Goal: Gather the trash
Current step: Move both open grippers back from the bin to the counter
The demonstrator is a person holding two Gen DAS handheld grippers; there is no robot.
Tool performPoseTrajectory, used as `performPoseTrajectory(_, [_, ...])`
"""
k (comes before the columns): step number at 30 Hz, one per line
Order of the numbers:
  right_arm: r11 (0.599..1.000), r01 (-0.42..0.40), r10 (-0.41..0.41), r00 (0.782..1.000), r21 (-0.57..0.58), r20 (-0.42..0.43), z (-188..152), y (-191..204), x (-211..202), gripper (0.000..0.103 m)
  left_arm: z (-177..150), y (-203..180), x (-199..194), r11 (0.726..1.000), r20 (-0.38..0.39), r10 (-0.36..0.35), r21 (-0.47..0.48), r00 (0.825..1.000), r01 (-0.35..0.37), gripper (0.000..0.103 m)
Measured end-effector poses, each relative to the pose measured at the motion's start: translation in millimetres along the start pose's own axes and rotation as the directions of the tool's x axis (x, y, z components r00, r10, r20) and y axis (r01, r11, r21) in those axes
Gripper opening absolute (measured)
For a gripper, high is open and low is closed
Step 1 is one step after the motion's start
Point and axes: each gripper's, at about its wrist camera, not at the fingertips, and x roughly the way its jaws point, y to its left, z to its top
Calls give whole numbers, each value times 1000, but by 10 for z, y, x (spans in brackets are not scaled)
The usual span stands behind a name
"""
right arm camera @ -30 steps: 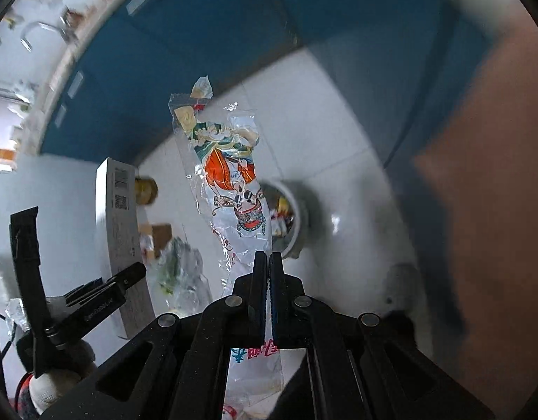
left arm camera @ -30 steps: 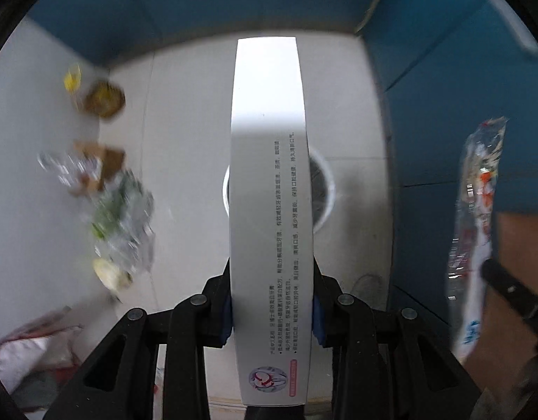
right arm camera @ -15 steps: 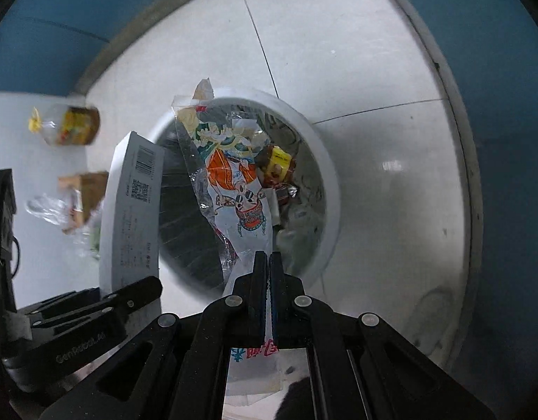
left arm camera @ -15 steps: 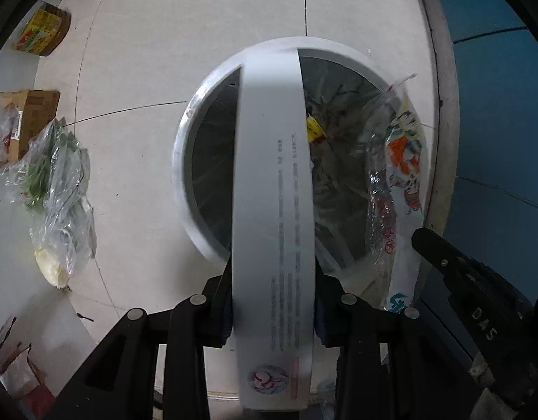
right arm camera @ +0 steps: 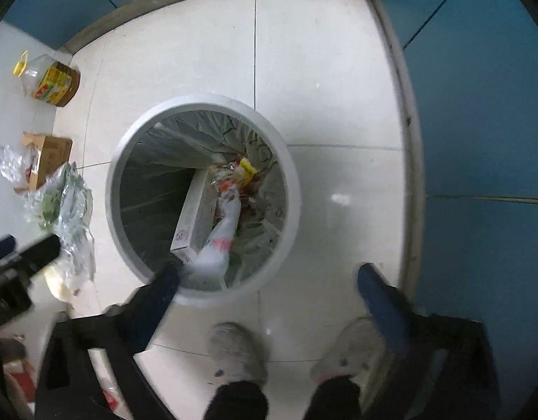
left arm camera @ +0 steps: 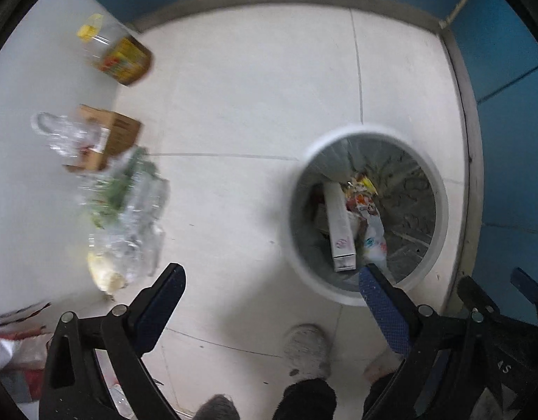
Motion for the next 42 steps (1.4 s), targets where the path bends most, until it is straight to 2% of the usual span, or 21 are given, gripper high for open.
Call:
performPoseTrajectory(4, [1000,3,-2,998,-7,62,-183,59,-581,103,-169,146,-618,1000,97,10,-24,995,-7,101])
performPoseTrajectory(7, [1000,-21,21,994,-8,110,-360,97,-1187,103,-347,219,-1185,999,153,-10,-42,988,17,101])
performPoseTrajectory(17, [998,-61,56,972,13,228,-1090,2,-3062,103,-1004,401,-2798,997,254,-60,-27,965,69,102])
performPoseTrajectory(24, [995,-96,93,950,-4,299,-1655,-139,-4227,103,-1457,447,-3658,997,306,-78,33,949,72,102])
performPoseTrajectory(31, [989,-147,146,925,-23,352,-2108,-230,-5012,103,-1841,464,-4267,995,345,-103,45,933,93,102])
performPoseTrajectory(36, [971,-238,207,897,34,391,-2309,-543,-5419,103,-1954,200,-4663,994,377,-97,88,921,69,101])
performPoseTrajectory(38, [959,-271,213,881,80,423,-2356,-812,-5578,103,-1933,45,-4768,991,389,-107,117,915,66,101])
performPoseTrajectory(42, [919,-334,200,853,210,482,-2510,-1523,-5825,103,-1868,-609,-5035,967,411,-162,246,897,61,101])
